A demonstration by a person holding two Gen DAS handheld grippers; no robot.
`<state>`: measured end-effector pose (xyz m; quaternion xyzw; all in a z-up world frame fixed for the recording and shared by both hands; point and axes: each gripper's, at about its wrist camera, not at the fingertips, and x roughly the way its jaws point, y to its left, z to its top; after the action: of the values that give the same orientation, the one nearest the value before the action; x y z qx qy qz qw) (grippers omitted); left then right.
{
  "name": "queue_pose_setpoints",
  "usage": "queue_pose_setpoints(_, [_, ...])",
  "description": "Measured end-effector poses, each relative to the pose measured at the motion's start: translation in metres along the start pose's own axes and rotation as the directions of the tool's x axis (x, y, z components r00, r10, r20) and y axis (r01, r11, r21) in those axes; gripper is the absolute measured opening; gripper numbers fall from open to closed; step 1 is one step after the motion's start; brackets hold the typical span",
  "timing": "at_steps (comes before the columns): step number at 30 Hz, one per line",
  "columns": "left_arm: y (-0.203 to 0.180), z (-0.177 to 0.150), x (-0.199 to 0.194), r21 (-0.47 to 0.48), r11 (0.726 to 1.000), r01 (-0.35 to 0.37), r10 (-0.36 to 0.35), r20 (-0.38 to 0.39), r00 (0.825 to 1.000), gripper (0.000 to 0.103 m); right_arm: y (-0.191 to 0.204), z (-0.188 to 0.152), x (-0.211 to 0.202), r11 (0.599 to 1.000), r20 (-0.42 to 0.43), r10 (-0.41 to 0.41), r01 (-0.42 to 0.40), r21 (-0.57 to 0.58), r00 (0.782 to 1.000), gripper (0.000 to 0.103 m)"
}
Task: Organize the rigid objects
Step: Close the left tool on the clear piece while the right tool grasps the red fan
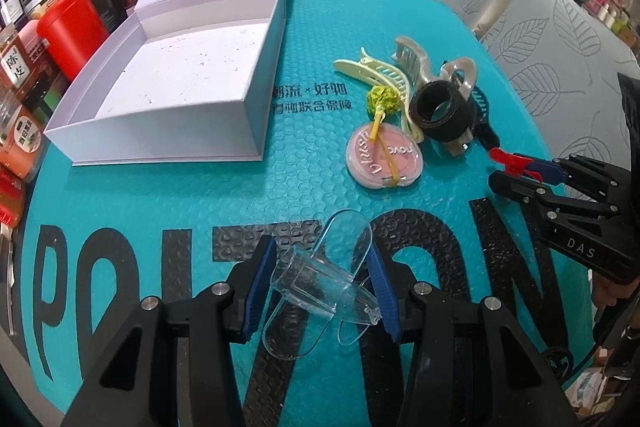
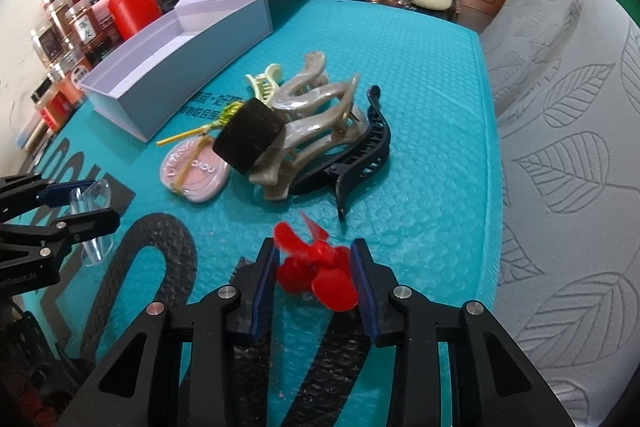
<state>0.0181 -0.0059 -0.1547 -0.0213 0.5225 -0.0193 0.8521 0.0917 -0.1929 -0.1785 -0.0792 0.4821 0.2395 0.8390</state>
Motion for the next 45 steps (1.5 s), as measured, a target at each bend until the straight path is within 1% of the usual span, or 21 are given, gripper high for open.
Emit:
queue_pose_setpoints(4, [-0.004, 0.002, -0.010, -0.016, 1.000, -0.010, 0.010, 0.017, 1.000, 0.046, 0.000, 0.001, -0.008, 1.000, 0.001, 0.023, -0.023, -0.005, 1.000, 0.030])
queue_pose_setpoints(7, [-0.006, 0.003, -0.014, -0.042, 0.999, -0.015, 0.016, 0.022, 1.000, 0.046, -0.001, -0.002, -0.009, 0.999, -0.011, 0.031, -0.031, -0.010, 0.999, 0.030])
queue_pose_setpoints(10, [-0.009, 0.002, -0.017, -0.053, 0.998, -0.028, 0.029, 0.028, 0.999, 0.046, 0.003, -0.003, -0.009, 0.998, -0.008, 0.013, -0.013, -0.057, 1.000, 0.032])
queue_pose_setpoints(13, [-0.010, 0.002, -0.019, -0.069, 0.997, -0.027, 0.029, 0.028, 0.999, 0.046, 0.001, -0.007, -0.001, 0.999, -0.027, -0.006, 0.005, -0.051, 1.000, 0.040])
queue_pose_setpoints(15, [-0.011, 0.002, -0.019, -0.073, 0.997, -0.031, 0.033, 0.026, 0.999, 0.046, 0.001, -0.011, 0.002, 0.998, -0.022, -0.013, 0.012, -0.061, 1.000, 0.040])
queue_pose_setpoints(17, [-0.012, 0.002, -0.019, -0.075, 0.997, -0.032, 0.034, 0.025, 0.999, 0.046, 0.003, -0.013, 0.001, 0.996, -0.006, -0.034, 0.033, -0.088, 0.999, 0.036])
queue_pose_setpoints(24, [-0.015, 0.002, -0.024, -0.091, 0.995, -0.041, 0.044, 0.030, 0.999, 0.047, -0.005, -0.011, -0.004, 0.997, -0.013, 0.009, -0.010, -0.072, 1.000, 0.035])
queue_pose_setpoints(30, [-0.021, 0.007, -0.039, -0.101, 0.994, -0.043, 0.048, 0.053, 0.997, 0.046, -0.009, -0.008, -0.018, 0.997, -0.028, 0.023, -0.025, -0.074, 0.999, 0.034])
queue_pose_setpoints(37, [-0.030, 0.013, -0.059, -0.118, 0.992, -0.047, 0.056, 0.074, 0.996, 0.047, -0.017, -0.003, -0.044, 0.997, -0.036, 0.045, -0.047, -0.059, 0.998, 0.034])
queue_pose_setpoints(41, [-0.034, 0.016, -0.072, -0.125, 0.991, -0.049, 0.061, 0.093, 0.994, 0.047, -0.020, 0.002, -0.058, 0.997, -0.028, 0.057, -0.058, -0.048, 0.998, 0.034])
queue_pose_setpoints(45, [-0.033, 0.021, -0.083, -0.131, 0.991, -0.036, 0.051, 0.114, 0.992, 0.046, -0.019, 0.009, -0.073, 0.998, -0.011, 0.045, -0.045, -0.051, 0.999, 0.034])
